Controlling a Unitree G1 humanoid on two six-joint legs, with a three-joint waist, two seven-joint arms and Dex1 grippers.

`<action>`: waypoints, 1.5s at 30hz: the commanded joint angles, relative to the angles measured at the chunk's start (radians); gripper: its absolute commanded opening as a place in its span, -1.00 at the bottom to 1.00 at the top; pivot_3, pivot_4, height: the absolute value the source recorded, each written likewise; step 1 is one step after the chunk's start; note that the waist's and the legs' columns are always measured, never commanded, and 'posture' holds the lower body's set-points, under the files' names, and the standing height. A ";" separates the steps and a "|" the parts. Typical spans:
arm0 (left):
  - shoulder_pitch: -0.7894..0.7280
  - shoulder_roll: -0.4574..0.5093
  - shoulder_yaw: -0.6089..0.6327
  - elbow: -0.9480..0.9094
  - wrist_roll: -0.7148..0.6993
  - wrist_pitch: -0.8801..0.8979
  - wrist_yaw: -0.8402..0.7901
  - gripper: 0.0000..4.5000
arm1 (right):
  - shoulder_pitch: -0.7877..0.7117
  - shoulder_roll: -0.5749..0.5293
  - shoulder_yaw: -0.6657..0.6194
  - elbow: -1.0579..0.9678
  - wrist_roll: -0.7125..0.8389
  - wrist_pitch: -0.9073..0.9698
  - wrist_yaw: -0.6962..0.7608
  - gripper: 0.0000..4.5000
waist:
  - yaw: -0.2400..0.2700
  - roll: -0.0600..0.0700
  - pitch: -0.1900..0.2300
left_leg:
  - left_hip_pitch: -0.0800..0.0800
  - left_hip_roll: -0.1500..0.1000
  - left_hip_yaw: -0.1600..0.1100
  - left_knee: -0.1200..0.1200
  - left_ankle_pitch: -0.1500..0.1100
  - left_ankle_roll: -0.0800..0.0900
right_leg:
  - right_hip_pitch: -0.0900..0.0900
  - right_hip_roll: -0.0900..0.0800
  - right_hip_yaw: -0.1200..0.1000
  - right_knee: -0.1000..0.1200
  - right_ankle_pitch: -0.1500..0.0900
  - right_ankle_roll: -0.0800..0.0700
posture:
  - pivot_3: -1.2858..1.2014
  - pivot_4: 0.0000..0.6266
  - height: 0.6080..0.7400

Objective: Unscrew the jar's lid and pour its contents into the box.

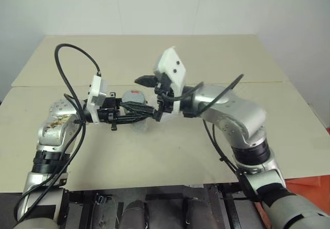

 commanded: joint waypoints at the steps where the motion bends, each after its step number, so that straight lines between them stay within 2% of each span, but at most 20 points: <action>1: -0.024 0.012 0.018 -0.010 -0.008 -0.020 -0.012 -0.12 | -0.040 0.022 0.012 -0.008 -0.028 -0.012 -0.013 0.99 | -0.001 0.000 0.000 | 0.000 0.000 0.000 0.000 0.000 0.000 | 0.000 0.000 0.000 0.000 0.000 0.000 | 0.03 -0.52 1.00; 9: -0.020 0.021 0.026 -0.012 -0.008 -0.020 -0.015 -0.12 | -0.046 0.038 0.009 0.017 -0.070 -0.003 -0.026 0.99 | -0.002 0.000 0.000 | 0.000 0.000 0.000 0.000 0.000 0.000 | 0.000 0.000 0.000 0.000 0.000 0.000 | 0.03 -0.52 1.00; 25: -0.009 0.027 0.021 -0.015 -0.011 -0.027 -0.024 -0.12 | 0.027 -0.058 -0.053 -0.060 -0.054 0.046 -0.034 0.99 | -0.001 0.000 0.000 | 0.000 0.000 0.000 0.000 0.000 0.000 | 0.000 0.000 0.000 0.000 0.000 0.000 | 0.03 -0.52 1.00; 45: -0.034 0.017 0.016 0.003 -0.007 -0.030 -0.048 -0.12 | 0.113 -0.161 -0.111 -0.145 -0.018 0.015 -0.001 0.99 | 0.000 0.000 0.000 | 0.000 0.000 0.000 0.000 0.000 0.000 | 0.000 0.000 0.000 0.000 0.000 0.000 | 0.03 -0.52 1.00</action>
